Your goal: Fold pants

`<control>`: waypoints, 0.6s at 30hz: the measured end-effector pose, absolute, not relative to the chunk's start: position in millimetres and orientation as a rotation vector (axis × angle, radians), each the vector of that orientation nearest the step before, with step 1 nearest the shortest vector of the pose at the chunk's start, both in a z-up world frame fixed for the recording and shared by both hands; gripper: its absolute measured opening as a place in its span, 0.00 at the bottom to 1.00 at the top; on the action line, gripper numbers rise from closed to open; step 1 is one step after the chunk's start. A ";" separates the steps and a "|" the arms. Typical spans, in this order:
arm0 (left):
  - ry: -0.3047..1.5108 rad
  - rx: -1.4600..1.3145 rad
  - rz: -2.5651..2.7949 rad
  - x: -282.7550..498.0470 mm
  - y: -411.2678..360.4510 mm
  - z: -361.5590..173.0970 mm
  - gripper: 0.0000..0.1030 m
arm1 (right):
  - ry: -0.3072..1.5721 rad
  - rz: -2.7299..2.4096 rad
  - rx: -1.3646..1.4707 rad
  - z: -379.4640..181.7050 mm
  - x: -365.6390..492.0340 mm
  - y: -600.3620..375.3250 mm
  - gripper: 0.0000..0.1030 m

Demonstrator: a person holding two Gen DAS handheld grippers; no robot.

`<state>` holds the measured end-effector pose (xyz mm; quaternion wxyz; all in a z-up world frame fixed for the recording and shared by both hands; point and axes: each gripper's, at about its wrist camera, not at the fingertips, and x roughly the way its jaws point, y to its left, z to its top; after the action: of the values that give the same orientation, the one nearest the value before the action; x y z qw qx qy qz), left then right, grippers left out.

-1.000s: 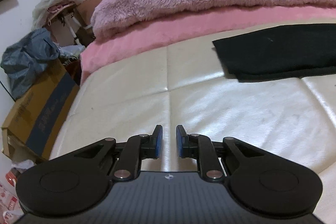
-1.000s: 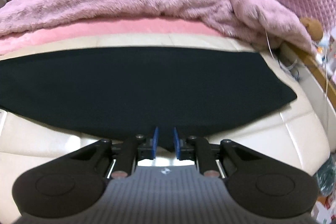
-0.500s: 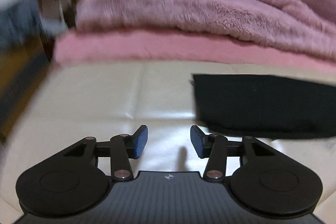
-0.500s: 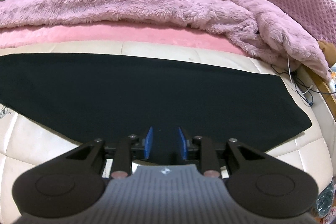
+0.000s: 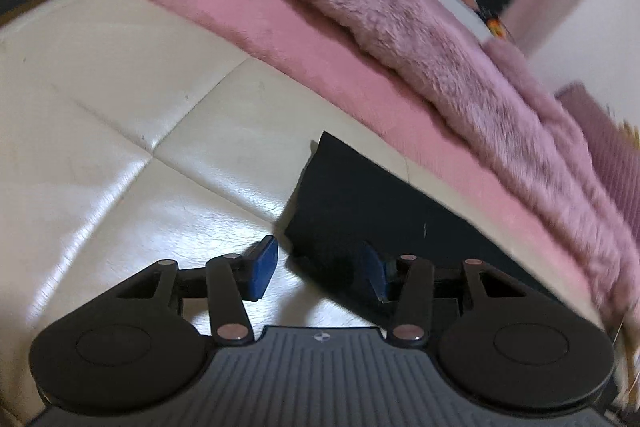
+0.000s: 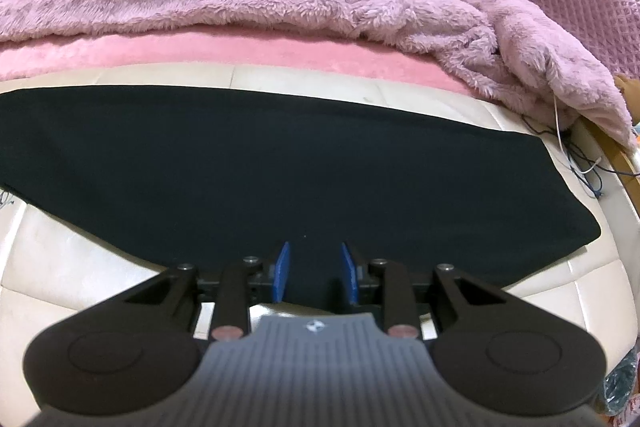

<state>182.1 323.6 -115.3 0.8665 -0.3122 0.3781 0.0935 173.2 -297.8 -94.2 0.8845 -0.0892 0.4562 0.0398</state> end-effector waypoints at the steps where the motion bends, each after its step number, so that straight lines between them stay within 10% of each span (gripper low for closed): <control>1: 0.784 -0.668 0.210 183.2 320.5 -116.1 0.53 | 0.949 0.084 -0.181 -95.2 173.5 -298.5 0.23; 4: 0.780 -0.667 0.280 188.7 310.2 -115.7 0.48 | 0.956 0.081 -0.170 -98.6 175.4 -300.8 0.23; 7: 0.801 -0.678 0.354 193.4 302.1 -115.4 0.12 | 0.964 0.083 -0.160 -102.4 177.3 -303.1 0.23; 18: 0.634 -0.642 0.402 190.3 251.1 -68.0 0.06 | 0.920 0.130 -0.140 -99.5 179.0 -308.4 0.23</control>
<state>190.3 251.1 -68.0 0.8806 -0.3079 0.3043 0.1927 179.0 -308.4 -99.5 0.8916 -0.0675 0.4433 0.0628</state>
